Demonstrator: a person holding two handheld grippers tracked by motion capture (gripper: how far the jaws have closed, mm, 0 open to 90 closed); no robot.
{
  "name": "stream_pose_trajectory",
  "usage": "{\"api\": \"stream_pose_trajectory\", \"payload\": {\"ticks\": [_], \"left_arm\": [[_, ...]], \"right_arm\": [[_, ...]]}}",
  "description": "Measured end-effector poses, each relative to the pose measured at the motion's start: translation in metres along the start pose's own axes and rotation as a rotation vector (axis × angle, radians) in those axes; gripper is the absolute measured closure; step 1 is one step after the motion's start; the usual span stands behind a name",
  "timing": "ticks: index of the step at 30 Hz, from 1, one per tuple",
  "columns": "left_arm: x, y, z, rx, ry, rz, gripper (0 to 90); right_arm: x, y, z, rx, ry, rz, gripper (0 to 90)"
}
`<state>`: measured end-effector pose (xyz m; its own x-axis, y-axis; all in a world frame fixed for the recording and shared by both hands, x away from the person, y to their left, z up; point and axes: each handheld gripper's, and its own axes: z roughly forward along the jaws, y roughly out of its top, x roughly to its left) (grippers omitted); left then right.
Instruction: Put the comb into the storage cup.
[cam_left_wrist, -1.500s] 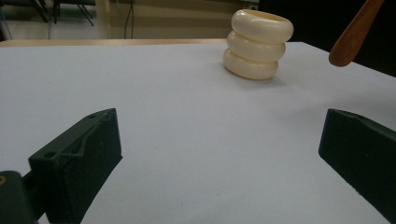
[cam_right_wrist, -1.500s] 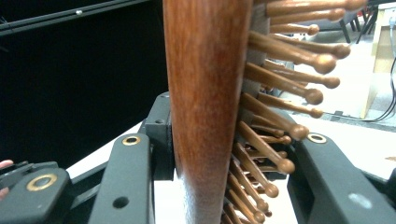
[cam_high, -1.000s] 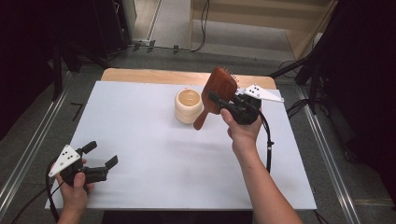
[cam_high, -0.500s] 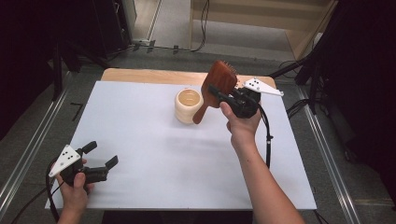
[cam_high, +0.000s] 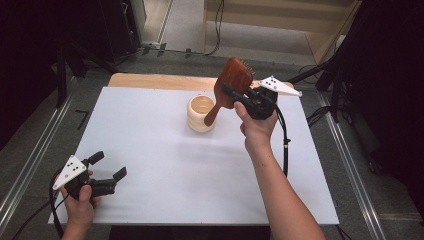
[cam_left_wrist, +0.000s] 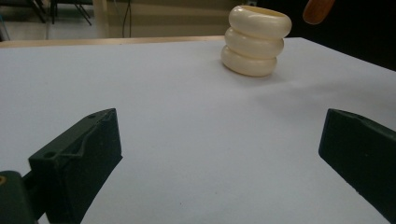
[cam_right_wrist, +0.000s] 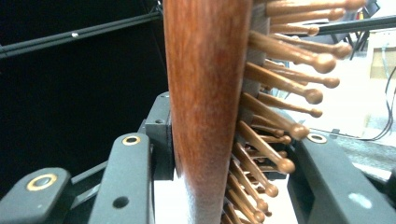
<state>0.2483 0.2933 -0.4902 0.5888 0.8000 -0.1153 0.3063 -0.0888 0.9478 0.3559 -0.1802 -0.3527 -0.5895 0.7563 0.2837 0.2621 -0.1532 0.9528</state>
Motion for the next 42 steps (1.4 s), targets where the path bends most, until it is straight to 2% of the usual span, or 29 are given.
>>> {"api": "stream_pose_trajectory", "payload": {"ticks": [5,13,25,42], "left_arm": [[0.000,0.000,0.000,-0.002,-0.001,-0.001,0.0],[0.000,0.000,0.000,-0.003,0.000,0.001,0.0],[-0.002,0.000,0.000,0.004,0.001,0.011,0.0],[-0.002,0.000,0.000,0.004,-0.001,0.014,0.0]], "right_arm": [[-0.002,0.002,0.003,-0.006,-0.004,-0.003,54.5],[-0.007,0.007,0.007,-0.020,-0.004,0.024,54.5],[-0.006,0.015,0.018,-0.032,0.000,0.015,54.4],[-0.015,0.014,0.033,-0.041,-0.020,0.030,54.4]]}}
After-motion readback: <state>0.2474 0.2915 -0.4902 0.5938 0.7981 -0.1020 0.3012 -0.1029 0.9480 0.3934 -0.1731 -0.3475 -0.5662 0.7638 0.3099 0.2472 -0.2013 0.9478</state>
